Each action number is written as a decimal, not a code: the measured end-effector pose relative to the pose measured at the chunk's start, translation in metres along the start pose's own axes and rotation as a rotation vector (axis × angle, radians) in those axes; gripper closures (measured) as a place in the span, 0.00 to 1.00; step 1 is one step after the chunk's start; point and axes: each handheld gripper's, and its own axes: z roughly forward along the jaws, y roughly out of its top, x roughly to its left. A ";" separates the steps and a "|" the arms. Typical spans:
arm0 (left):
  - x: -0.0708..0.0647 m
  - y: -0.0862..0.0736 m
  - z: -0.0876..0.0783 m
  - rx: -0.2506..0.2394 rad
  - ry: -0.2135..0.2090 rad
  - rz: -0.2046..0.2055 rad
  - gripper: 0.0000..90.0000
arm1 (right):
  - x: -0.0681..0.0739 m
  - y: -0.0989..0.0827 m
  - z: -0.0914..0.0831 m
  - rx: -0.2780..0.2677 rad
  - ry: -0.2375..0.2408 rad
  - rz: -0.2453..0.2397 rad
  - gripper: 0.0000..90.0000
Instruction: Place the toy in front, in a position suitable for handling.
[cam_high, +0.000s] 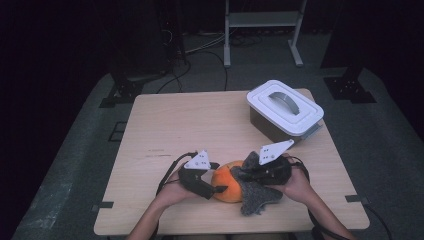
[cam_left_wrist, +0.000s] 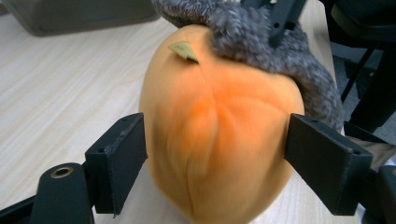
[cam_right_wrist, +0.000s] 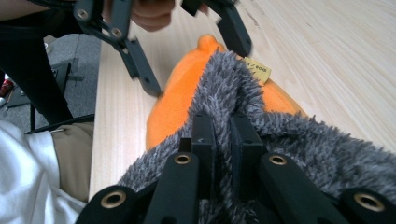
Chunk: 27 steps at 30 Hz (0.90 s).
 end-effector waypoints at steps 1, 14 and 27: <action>-0.002 0.000 0.002 0.007 0.003 0.020 0.30 | 0.002 0.001 0.001 0.006 0.002 -0.004 0.90; -0.014 0.000 -0.007 -0.006 0.054 0.262 0.54 | 0.006 0.031 0.000 0.012 -0.002 -0.087 0.91; 0.008 -0.012 -0.022 -0.027 0.065 0.166 0.45 | -0.016 -0.011 -0.008 -0.003 0.015 0.048 0.90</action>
